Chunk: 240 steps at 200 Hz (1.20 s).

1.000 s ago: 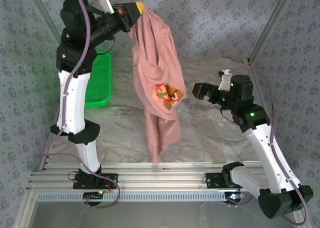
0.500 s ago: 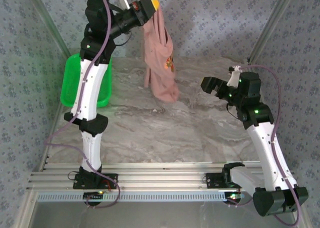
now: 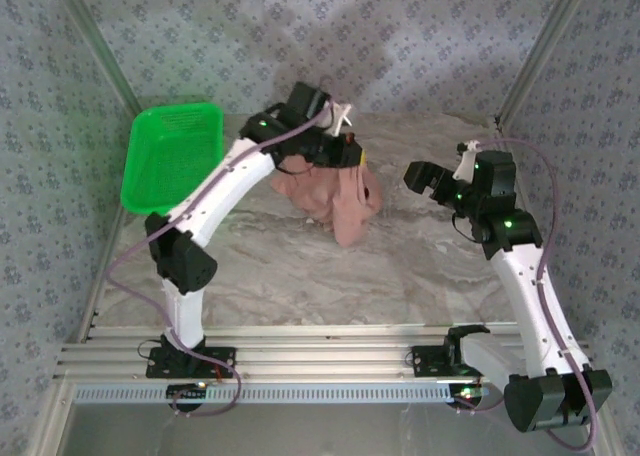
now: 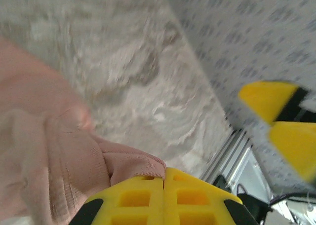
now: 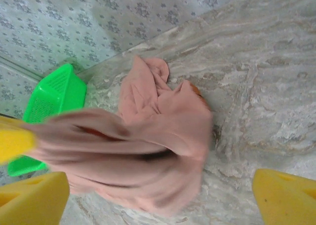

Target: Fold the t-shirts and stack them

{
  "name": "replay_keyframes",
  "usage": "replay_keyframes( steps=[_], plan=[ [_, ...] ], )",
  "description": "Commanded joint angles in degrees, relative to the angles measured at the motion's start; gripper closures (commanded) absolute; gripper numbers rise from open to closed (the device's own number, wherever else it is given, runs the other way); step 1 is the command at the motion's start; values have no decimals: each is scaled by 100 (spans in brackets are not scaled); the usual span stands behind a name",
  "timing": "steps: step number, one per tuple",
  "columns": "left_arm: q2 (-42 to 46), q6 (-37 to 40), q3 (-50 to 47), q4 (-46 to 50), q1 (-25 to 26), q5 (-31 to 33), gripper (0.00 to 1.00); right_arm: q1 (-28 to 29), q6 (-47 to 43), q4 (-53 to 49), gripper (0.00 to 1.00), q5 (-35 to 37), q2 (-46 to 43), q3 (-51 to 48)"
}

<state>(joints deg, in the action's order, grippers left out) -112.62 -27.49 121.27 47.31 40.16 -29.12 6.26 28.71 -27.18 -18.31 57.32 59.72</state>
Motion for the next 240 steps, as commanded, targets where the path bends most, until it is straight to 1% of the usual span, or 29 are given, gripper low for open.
replay_keyframes(
  steps=[1,11,16,20,26,38,50,58,69,85,91,99,104,116,123,129,138,155,176,205,217,224,232,240],
  plan=[
    [19,-157,223,-792,148,-216,100,207,78,-47,6,-290,26,-294],
    [-210,-254,348,-816,184,-308,99,463,-57,-93,8,-211,19,-436],
    [-320,-345,382,-815,172,-321,95,587,-113,-154,8,-139,16,-505],
    [-408,-439,381,-1004,156,-322,90,674,-150,-190,9,-67,16,-570],
    [-541,-591,382,-1151,101,-343,81,794,-168,-206,10,17,10,-661],
    [-781,-942,424,-1486,-33,-409,55,1007,-134,-177,10,76,7,-911],
    [-958,-1121,599,-1619,-141,-401,43,1228,-71,-114,11,132,40,-1154],
    [-1011,-1100,746,-1553,-187,-358,37,1401,-63,-54,11,192,96,-1260],
    [-972,-961,869,-1329,-242,-253,32,1642,-88,34,11,266,229,-1370],
    [-655,-734,660,-912,-362,-71,23,1943,-146,41,11,407,554,-1349],
    [-444,-691,381,-882,-421,-23,23,2011,-159,1,10,430,695,-1300],
    [-47,-675,-292,-886,-538,43,22,2121,-214,-62,11,457,903,-1208],
    [243,-698,-813,-1007,-619,82,16,2186,-265,-134,11,486,1035,-1127],
    [940,-920,-2274,-1573,-865,131,12,2367,-406,-387,12,679,1364,-932],
    [1251,-1076,-3036,-1960,-1007,104,6,2441,-451,-571,12,836,1584,-830],
    [1433,-1151,-3542,-2177,-1130,125,5,2466,-487,-694,12,928,1765,-746],
    [1569,-1154,-4024,-2255,-1277,297,6,2474,-473,-855,13,976,2018,-677],
    [1417,-1205,-4388,-2411,-1393,399,7,2489,-376,-746,14,1002,2377,-594],
    [967,-1237,-4291,-2557,-1293,639,8,2498,-257,-391,14,1178,2805,-400],
    [187,-1486,-4013,-2629,-1255,838,10,2527,-149,-542,19,1540,3374,-123],
    [-143,-1551,-3785,-2601,-1188,909,10,2539,-35,-500,20,1901,3502,-148],
    [-335,-1589,-3640,-2580,-1146,973,11,2519,36,-422,20,1976,3543,-179],
    [-567,-1688,-3490,-2593,-1108,994,11,2488,95,-182,22,2026,3571,-217],
    [-800,-1755,-3318,-2577,-1081,1008,12,2480,143,-26,27,2064,3624,-204]
  ],
)
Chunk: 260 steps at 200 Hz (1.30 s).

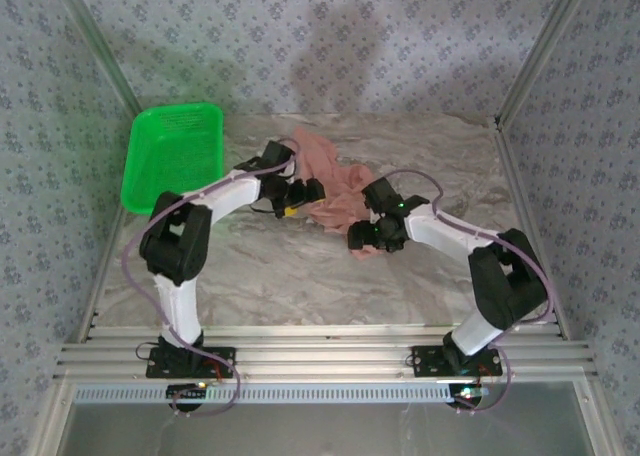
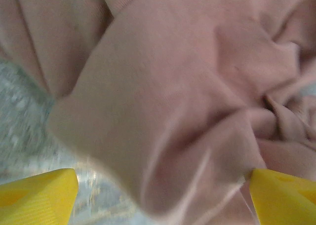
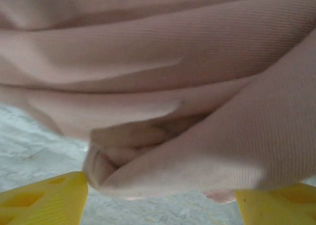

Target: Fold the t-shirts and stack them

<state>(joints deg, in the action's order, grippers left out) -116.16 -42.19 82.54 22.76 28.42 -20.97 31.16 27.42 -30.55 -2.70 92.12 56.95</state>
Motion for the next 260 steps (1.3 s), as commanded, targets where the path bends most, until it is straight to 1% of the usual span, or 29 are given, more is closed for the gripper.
replay_keyframes(
  steps=[1,6,14,20,25,32,39,45,47,57,81,96,107,126,137,143,162,174,188,204,215,239,260],
  plan=[
    [-479,-291,576,-114,102,200,12,-11,276,316,28,501,155,86],
    [-624,-322,703,-50,120,238,13,-5,288,325,33,523,221,140],
    [-852,-368,877,16,140,247,17,-4,286,284,46,519,321,260],
    [-994,-404,991,51,145,231,25,-13,282,255,56,462,392,327],
    [-1095,-426,1076,92,138,231,37,-18,250,238,68,375,424,382],
    [-1185,-436,1154,187,123,262,60,-27,219,210,79,240,414,449],
    [-1179,-445,1172,226,88,266,82,-20,188,150,87,142,329,490],
    [-1100,-429,1148,232,45,265,97,2,161,125,93,46,180,501],
    [-1060,-423,1139,245,35,279,100,-1,147,123,94,10,117,501],
    [-745,-297,1086,359,-39,416,100,19,66,128,100,-224,-263,480],
    [386,171,1083,780,-177,898,100,-11,-125,-168,100,-947,-1367,547],
    [1159,490,1130,1046,-178,1286,100,-73,-179,-681,100,-1401,-2052,725],
    [1627,597,1179,1177,-192,1534,100,-176,-159,-994,100,-1560,-2453,890],
    [2078,736,1394,1422,-236,1609,100,-500,2,-1110,100,-2025,-3050,937],
    [2119,771,1603,1572,-282,1471,100,-787,34,-1209,100,-2201,-3270,898],
    [2107,810,1735,1821,-293,1423,100,-960,11,-1250,100,-2287,-3358,864],
    [2021,985,2249,2199,-299,1471,100,-1535,34,-1391,100,-2494,-3564,728],
    [1951,1117,2661,2430,-294,1527,100,-1989,105,-1483,100,-2878,-3647,694],
    [1825,1232,3208,2728,-295,1581,100,-2306,41,-1694,100,-3289,-3684,780],
    [1673,1334,3645,2985,-287,1582,100,-2500,-193,-2167,100,-3427,-3712,934],
    [1599,1363,3674,2998,-281,1501,100,-2619,-349,-2491,100,-3417,-3693,957],
    [1470,1328,3296,2861,-212,1330,100,-2932,-421,-2949,100,-3254,-3568,690],
    [1525,1356,3170,2878,-64,1395,100,-3081,-453,-2969,100,-3596,-3615,654]
  ],
)
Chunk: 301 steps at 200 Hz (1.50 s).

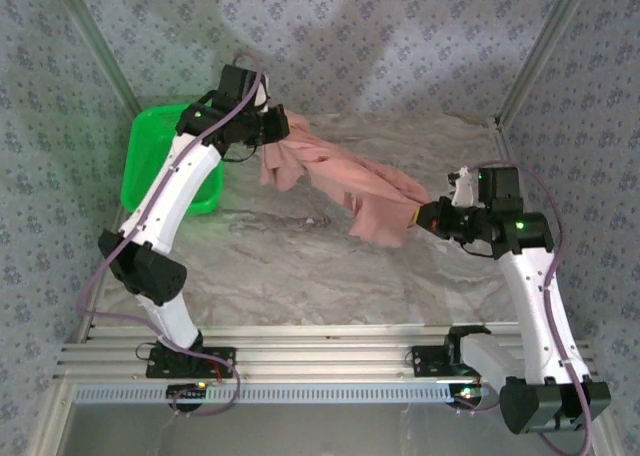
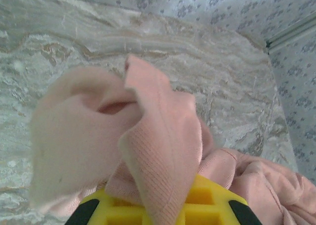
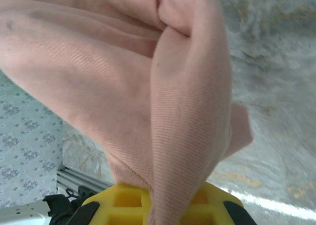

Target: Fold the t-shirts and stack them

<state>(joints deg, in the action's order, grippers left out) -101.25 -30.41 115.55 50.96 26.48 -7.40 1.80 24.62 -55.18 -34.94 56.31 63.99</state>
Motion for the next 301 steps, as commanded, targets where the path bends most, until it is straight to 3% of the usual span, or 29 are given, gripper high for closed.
replay_keyframes(
  steps=[1,38,67,113,133,158,180,191,219,238,263,301],
  plan=[
    [52,181,-143,56,139,50,100,-145,-158,-487,100,-382,-47,-43],
    [588,262,-630,98,208,230,100,-163,-11,-791,100,-621,-206,0],
    [510,290,-1140,-133,209,267,100,-202,67,-509,100,-305,-158,-776],
    [-576,324,-1055,-377,219,151,100,-549,-280,923,97,-123,1557,-1479],
    [-1078,345,-822,-388,253,59,100,-715,-578,1296,88,324,2578,-1262],
    [-1488,352,-616,-379,315,-79,100,-869,-539,1591,54,586,3015,-858],
    [-1652,279,-682,-487,311,-128,91,-773,-443,1307,40,957,2449,-736],
    [-1637,169,-811,-644,280,-194,80,-675,-382,1028,36,1160,2004,-786],
    [-1526,-82,-935,-835,179,-299,53,-285,468,577,35,657,752,-1454],
    [-1415,-126,-981,-814,132,-327,41,-28,816,171,37,345,61,-2068],
    [-1053,-208,-1299,-926,87,-494,33,442,2040,912,39,-34,-723,-3103],
    [-33,-385,-2197,-1638,57,-841,25,1198,2751,2474,47,31,-431,-4007]
  ],
)
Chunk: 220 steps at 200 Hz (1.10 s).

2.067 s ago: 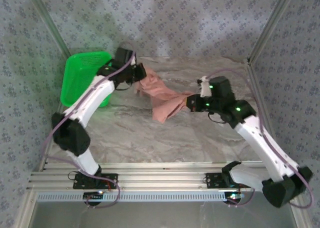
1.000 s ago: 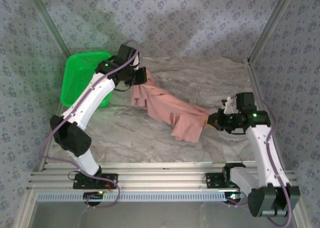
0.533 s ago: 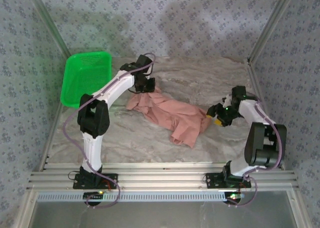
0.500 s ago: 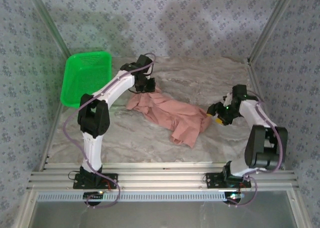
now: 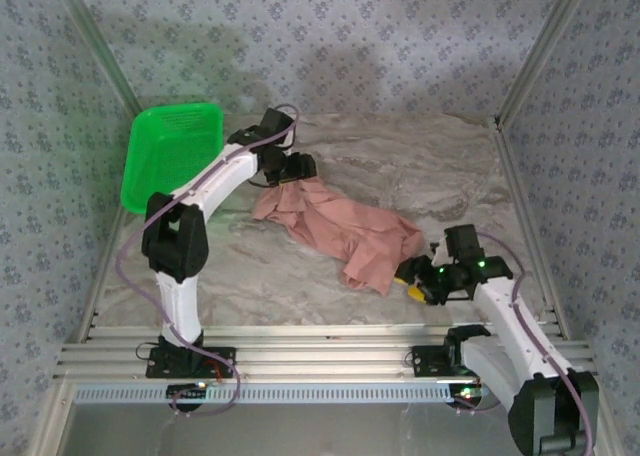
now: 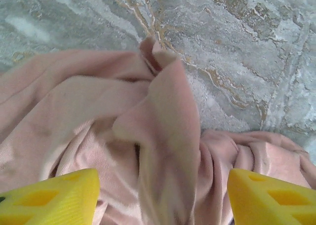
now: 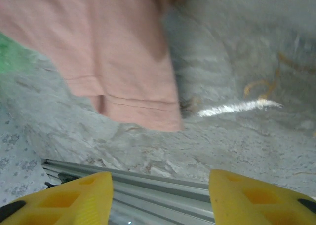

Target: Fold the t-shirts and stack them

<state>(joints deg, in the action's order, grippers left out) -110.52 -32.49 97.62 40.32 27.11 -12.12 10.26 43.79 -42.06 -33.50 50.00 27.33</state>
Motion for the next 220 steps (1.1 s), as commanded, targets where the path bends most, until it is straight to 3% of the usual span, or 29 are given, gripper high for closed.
replay_keyframes(
  steps=[1,72,96,116,138,174,220],
  plan=[
    [919,-182,-439,-584,-5,-383,25,371,847,1212,47,-113,215,-355],
    [2620,-290,-2183,-755,-240,-296,24,740,1098,2250,62,250,1147,-611],
    [3037,-279,-2714,-765,-410,-284,25,740,914,2350,74,283,1695,-422],
    [3247,-180,-2949,-645,-472,-215,25,651,498,1827,91,493,1916,-19],
    [3399,-45,-3092,-503,-488,-103,25,555,-346,386,99,1004,1906,750],
    [3572,-20,-3358,-506,-497,-47,25,354,-1132,-1001,100,1524,1818,1465],
    [3522,6,-3417,-521,-497,-97,26,57,-1634,-1852,100,2375,1841,2124]
  ],
)
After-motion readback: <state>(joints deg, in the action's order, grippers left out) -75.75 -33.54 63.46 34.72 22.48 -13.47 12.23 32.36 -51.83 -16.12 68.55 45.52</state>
